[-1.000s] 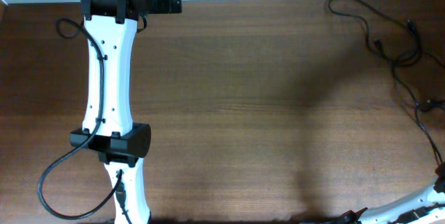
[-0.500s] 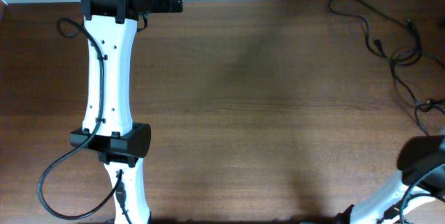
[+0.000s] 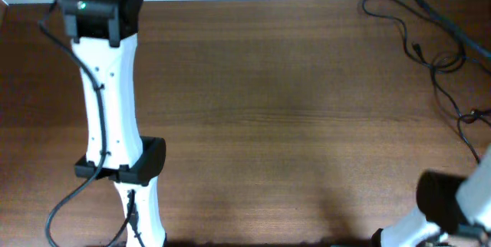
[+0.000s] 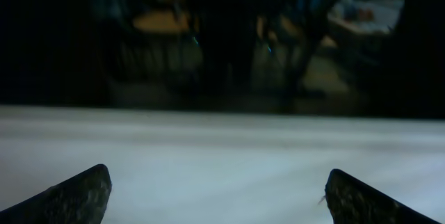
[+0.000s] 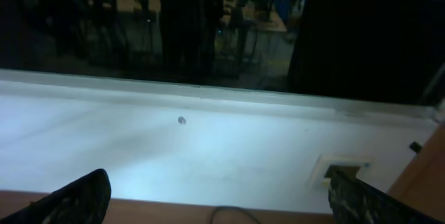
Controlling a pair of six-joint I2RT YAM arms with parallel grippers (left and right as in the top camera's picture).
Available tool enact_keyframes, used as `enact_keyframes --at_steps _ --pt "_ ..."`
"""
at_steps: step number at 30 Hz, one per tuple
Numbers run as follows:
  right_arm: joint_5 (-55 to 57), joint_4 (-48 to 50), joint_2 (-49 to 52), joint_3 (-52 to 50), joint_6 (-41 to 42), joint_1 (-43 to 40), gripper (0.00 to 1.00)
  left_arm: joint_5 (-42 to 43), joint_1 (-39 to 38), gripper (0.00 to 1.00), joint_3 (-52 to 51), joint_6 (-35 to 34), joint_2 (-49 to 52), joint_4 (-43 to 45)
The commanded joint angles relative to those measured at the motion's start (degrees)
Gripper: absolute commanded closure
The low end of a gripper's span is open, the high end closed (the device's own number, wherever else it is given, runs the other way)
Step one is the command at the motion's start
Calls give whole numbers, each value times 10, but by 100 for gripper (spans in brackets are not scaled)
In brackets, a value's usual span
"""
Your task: Untangle cables
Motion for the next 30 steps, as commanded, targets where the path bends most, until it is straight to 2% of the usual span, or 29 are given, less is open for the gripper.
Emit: enact_keyframes --at_steps 1,3,5,9,11,13,14,18,21,23,25,30 --pt "-8 41 -113 -162 -7 -3 1 -65 2 1 -5 39 -48 -44" --pt "40 129 -215 -356 -12 -3 1 -65 16 1 -79 36 -92 -91" --pt "58 197 -282 -490 -18 -3 1 -65 30 1 -186 36 -149 -96" --pt "103 296 -424 -713 -1 -3 1 -70 48 1 -454 63 -301 1" --pt "136 227 -464 -742 32 -14 2 -106 49 1 -569 64 -381 43" --pt "157 122 -491 -749 126 -46 0 -140 51 1 -652 64 -447 66" --pt "155 98 -507 -757 148 -64 2 -148 52 1 -685 64 -472 65" --pt "153 83 -620 -832 136 -104 3 -144 64 1 -745 24 -513 3" --pt "101 82 -738 -930 143 -111 2 -142 65 1 -758 20 -514 -4" --pt "63 85 -797 -989 147 -111 1 -142 65 1 -758 20 -515 5" --pt "-9 83 -882 -1066 185 -111 1 -142 65 1 -758 21 -515 39" --pt "-169 105 -981 -1204 184 -111 0 -142 65 1 -757 25 -515 110"
